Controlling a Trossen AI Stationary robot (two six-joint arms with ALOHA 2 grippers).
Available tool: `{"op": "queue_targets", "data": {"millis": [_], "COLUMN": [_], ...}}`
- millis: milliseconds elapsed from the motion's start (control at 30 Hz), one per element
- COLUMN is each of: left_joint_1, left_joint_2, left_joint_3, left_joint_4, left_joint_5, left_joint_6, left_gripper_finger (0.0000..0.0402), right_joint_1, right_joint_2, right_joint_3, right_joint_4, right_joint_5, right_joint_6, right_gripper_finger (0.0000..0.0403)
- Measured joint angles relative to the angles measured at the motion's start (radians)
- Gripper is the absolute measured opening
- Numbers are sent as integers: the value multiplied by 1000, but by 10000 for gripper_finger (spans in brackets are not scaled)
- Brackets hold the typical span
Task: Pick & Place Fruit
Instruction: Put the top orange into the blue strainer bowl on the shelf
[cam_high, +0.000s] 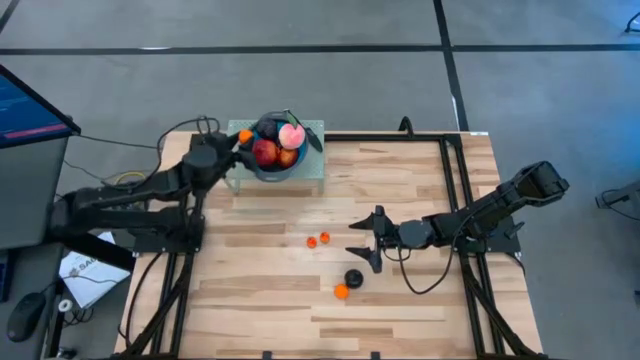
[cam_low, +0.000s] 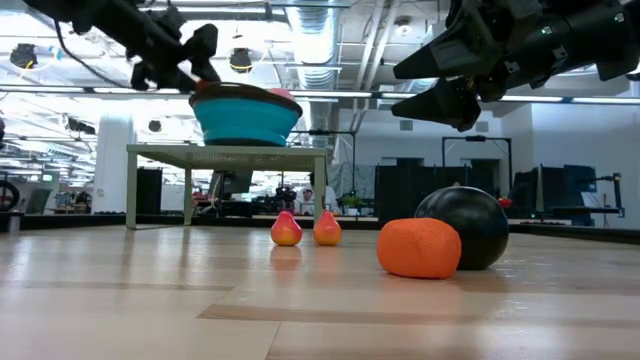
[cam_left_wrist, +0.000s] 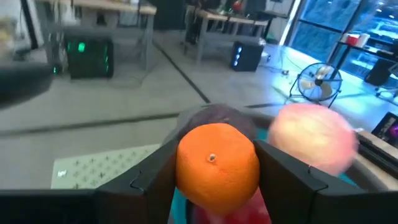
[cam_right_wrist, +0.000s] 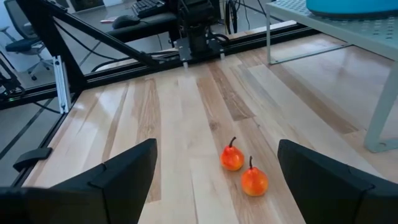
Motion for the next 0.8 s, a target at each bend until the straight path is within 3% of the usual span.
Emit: {"op": "queue_targets", "data": {"millis": [233, 533, 800], "left_joint_1": [120, 123, 129], "left_joint_2": [54, 128, 127], "left_joint_3": [0, 2, 2], "left_joint_4": [3, 15, 17], "left_joint_5": [156, 150, 151], "left_joint_6": [-37, -36, -36], "left_gripper_finger": [194, 201, 263], "right_joint_1": [0, 1, 2], "right_joint_2": [0, 0, 0], "right_joint_3": [0, 0, 0], "right_joint_4": [0, 0, 0], "right_joint_5": [0, 0, 0], "right_joint_6": [0, 0, 0], "right_gripper_finger": [328, 328, 328]}}
